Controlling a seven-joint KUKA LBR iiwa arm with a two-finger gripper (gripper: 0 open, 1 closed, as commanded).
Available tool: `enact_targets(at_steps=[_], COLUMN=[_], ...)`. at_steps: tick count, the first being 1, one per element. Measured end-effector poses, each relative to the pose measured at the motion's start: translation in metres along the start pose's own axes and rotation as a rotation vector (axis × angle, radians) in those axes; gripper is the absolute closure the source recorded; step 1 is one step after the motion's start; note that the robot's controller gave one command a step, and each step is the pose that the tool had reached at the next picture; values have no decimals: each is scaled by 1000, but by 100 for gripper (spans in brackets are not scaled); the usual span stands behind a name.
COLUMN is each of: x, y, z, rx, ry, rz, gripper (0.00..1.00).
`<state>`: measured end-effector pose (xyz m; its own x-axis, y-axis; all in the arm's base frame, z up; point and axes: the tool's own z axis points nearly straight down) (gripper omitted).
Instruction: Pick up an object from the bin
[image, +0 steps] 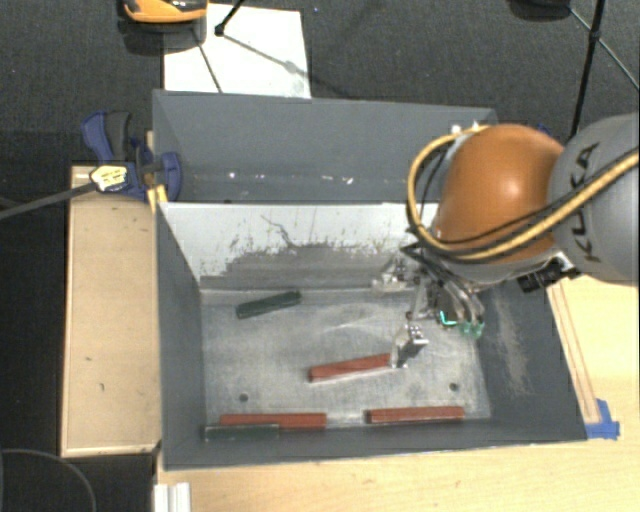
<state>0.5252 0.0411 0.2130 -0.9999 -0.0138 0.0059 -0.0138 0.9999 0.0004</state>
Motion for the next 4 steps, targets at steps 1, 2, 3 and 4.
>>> enact_targets(at_steps=[1,2,3,4], x=[-2,-7,-6,-5], y=[0,-2,-2,16], z=[-4,37,53,67], rx=[0,0,1,0], ry=[-8,-16,-16,5], rz=[1,-41,-56,-126], gripper=[0,0,0,0])
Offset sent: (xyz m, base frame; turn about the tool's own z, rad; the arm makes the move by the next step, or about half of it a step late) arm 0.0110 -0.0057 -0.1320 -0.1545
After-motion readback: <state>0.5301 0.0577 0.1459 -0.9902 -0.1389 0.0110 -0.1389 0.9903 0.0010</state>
